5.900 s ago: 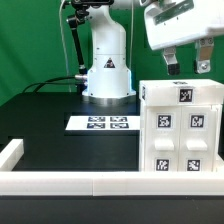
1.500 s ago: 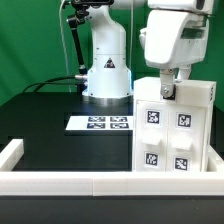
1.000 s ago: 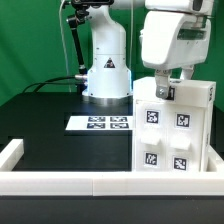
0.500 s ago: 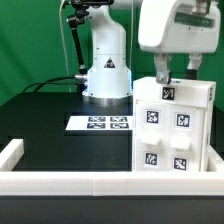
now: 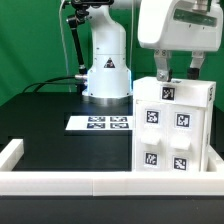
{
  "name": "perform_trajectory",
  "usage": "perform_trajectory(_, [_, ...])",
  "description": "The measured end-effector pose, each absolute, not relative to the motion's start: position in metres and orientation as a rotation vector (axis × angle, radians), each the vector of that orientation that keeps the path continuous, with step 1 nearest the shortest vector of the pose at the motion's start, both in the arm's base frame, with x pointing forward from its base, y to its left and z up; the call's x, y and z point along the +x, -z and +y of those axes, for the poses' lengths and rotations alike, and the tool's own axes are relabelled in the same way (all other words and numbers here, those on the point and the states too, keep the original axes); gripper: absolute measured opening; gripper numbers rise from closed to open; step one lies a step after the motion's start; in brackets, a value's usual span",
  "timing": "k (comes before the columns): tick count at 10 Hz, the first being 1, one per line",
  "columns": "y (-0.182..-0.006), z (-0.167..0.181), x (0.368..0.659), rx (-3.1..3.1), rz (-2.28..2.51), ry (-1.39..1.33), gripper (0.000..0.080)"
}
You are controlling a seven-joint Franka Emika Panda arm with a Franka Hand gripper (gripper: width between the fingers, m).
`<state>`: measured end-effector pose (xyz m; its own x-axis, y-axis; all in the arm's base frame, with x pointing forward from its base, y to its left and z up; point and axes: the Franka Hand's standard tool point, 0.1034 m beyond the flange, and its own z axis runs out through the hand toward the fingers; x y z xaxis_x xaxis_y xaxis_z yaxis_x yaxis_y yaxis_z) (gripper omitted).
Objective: Assemble cabinet
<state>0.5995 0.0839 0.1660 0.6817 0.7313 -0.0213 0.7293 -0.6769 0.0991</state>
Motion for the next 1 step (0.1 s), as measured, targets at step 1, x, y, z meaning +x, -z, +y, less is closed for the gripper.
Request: perform_trajectory(1, [-0.1659,0.0839,0.5995,2.789,1.215,-0.030,0.0797])
